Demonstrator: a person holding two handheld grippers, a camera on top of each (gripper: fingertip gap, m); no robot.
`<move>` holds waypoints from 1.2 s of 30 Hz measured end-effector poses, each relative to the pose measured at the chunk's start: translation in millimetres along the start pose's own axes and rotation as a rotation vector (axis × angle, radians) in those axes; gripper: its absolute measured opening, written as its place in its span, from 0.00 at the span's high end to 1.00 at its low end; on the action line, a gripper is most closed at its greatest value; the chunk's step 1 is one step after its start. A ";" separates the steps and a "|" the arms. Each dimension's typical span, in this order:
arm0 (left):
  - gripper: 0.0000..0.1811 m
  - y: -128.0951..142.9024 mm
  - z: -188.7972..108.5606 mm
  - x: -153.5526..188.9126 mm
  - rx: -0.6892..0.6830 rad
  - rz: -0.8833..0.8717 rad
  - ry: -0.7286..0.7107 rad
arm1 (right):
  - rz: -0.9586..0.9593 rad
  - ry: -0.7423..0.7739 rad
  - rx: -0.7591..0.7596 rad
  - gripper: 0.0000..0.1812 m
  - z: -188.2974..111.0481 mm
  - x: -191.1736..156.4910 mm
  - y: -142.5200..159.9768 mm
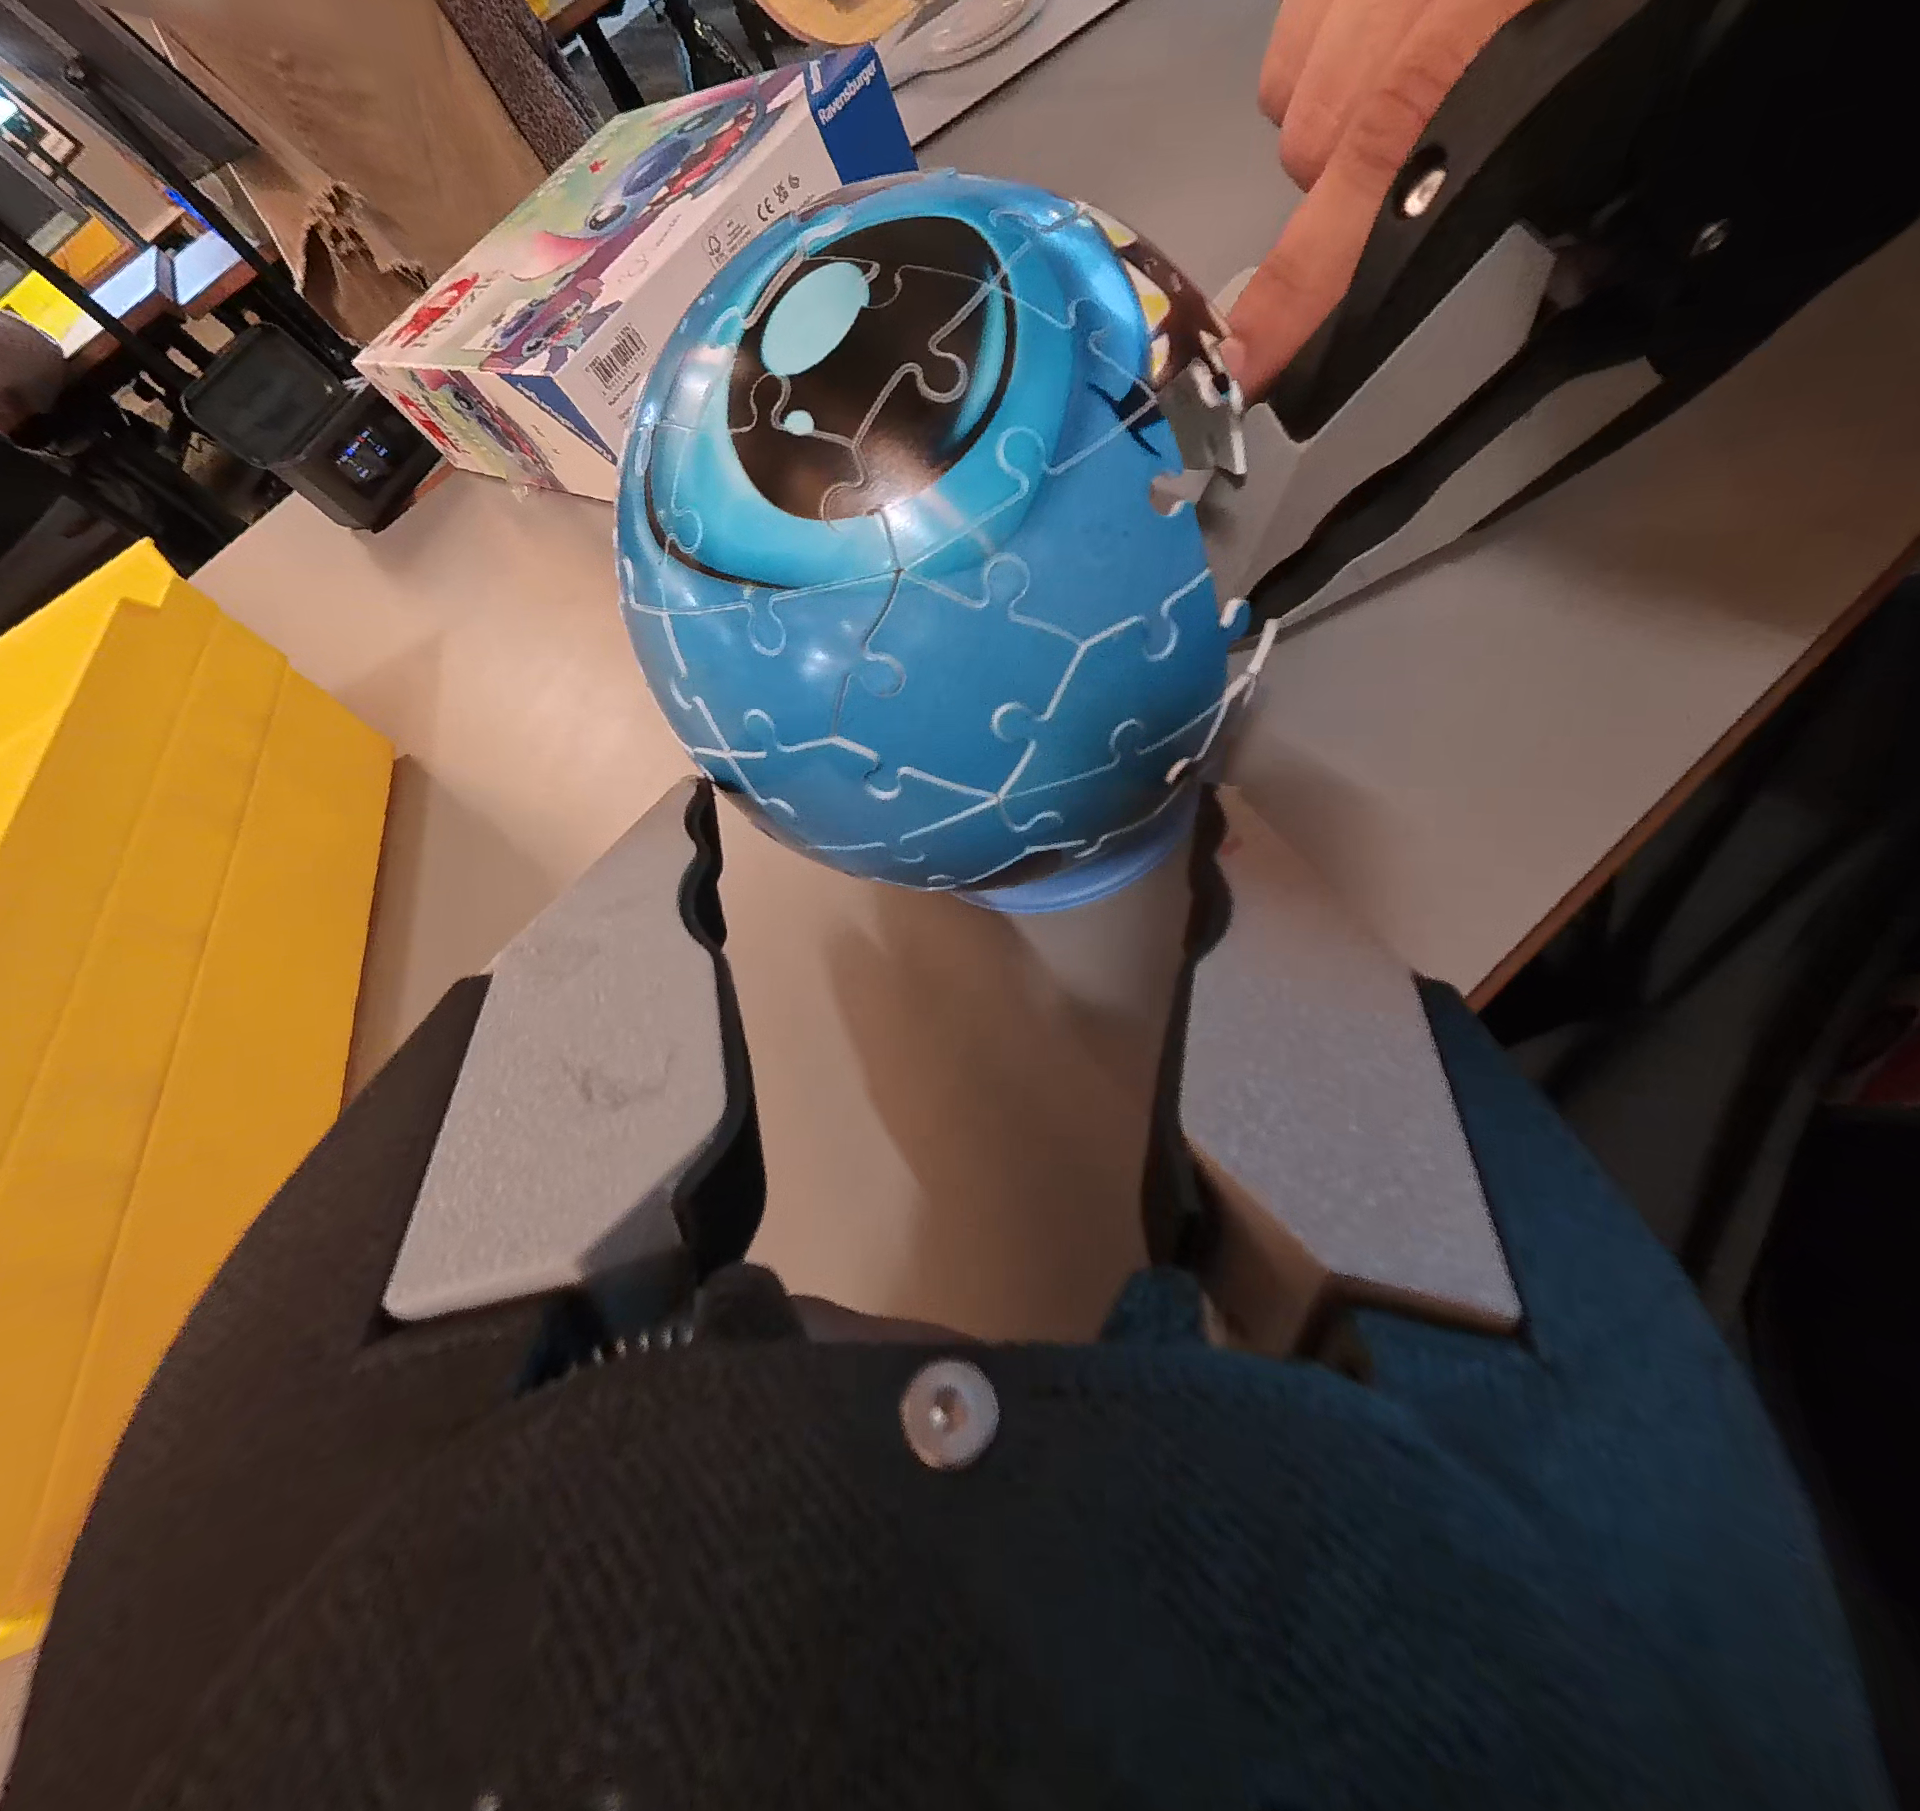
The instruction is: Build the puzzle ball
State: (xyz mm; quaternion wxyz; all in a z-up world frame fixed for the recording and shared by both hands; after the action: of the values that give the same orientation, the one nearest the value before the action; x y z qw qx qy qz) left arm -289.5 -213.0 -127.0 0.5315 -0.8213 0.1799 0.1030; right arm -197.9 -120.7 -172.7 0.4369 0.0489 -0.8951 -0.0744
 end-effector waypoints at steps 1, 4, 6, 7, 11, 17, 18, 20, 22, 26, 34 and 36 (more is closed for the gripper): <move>0.51 0.2 -0.1 0.0 0.003 -0.003 0.000 | -0.013 0.004 -0.013 0.95 0.2 0.0 0.1; 0.52 2.8 0.9 -0.5 0.011 -0.018 0.000 | -0.041 0.043 -0.038 0.95 -1.0 2.4 -1.0; 0.52 6.2 4.1 -0.6 0.002 -0.023 0.002 | -0.052 0.070 -0.050 1.00 -0.6 4.9 -0.4; 0.53 8.0 5.7 -0.5 -0.007 -0.014 0.002 | -0.063 0.079 -0.056 1.00 -0.2 5.3 0.5; 0.53 10.1 8.4 0.1 -0.021 0.017 0.000 | -0.079 0.084 -0.079 1.00 -0.6 5.8 3.6; 0.53 12.7 10.8 -3.0 -0.003 -0.052 0.042 | -0.064 0.099 -0.071 1.00 -5.5 7.4 2.2; 0.53 14.4 11.5 -3.0 -0.005 -0.060 0.050 | -0.068 0.112 -0.062 1.00 -8.5 6.9 1.4; 0.53 17.0 11.1 -2.4 -0.011 -0.063 0.062 | -0.044 0.126 -0.043 1.00 -19.0 5.0 0.6; 0.52 18.8 8.7 -2.6 -0.019 -0.062 0.072 | 0.031 0.095 -0.030 1.00 -32.9 -3.0 6.6; 0.52 20.1 4.8 -4.9 -0.009 -0.108 0.098 | 0.235 -0.007 -0.066 1.00 -44.9 -31.2 50.8; 0.46 10.3 10.0 1.6 0.020 -0.195 0.152 | 0.698 -0.098 0.275 0.89 -40.1 -36.8 71.1; 0.44 8.7 7.6 3.1 0.037 -0.244 0.170 | 0.823 -0.143 0.379 0.76 -46.5 -31.6 78.0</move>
State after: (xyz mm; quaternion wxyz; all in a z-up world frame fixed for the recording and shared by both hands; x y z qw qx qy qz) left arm -290.0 -209.9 -138.5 0.5381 -0.8328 0.1249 -0.0359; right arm -143.5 -43.3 -155.3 0.3505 -0.2369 -0.8657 0.2674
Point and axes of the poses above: each gripper's, where its closed fingertips meet, z out along the fingers, y out of its underside, x = y × z across the jaws, the point moved 6 cm from there along -z, back along the fingers
